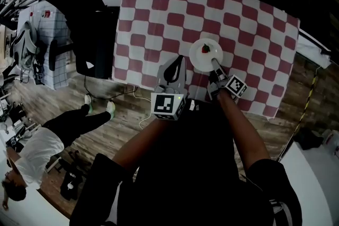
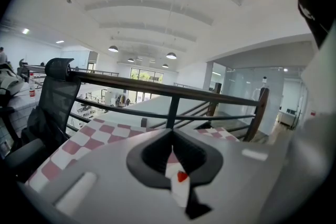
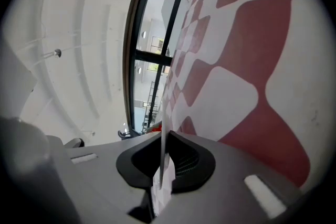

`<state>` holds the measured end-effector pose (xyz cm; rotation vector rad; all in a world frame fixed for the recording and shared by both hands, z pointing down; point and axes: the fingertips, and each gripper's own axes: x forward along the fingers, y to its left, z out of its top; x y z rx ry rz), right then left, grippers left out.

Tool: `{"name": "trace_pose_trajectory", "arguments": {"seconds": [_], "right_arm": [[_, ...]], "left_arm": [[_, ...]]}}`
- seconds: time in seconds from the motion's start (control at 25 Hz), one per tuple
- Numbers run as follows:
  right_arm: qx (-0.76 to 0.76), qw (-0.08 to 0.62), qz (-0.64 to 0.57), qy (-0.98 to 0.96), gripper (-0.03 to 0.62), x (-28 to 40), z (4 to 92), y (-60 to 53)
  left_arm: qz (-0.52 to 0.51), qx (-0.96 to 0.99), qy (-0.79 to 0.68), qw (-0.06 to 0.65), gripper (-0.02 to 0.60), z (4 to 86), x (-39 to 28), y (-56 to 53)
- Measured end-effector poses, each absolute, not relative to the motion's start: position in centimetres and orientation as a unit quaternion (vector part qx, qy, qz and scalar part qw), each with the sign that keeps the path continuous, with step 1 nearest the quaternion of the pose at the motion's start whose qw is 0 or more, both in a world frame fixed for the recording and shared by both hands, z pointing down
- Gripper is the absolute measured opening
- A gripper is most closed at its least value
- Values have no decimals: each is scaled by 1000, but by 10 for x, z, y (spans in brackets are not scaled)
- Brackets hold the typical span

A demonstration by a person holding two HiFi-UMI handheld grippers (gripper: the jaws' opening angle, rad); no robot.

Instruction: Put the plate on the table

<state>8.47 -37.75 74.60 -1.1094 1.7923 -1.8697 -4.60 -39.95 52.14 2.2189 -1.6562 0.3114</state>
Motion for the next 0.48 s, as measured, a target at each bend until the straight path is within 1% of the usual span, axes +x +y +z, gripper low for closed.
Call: {"name": "trace_pose_trajectory", "arguments": {"seconds": [0.24, 0.48], "right_arm": [[-387, 161, -648, 635, 15, 86, 755, -385], [-410, 119, -661, 617, 17, 84, 764, -382]], "left_arm": [[118, 779, -591, 175, 9, 528, -50, -392], [103, 785, -577, 199, 9, 537, -55, -384]]}}
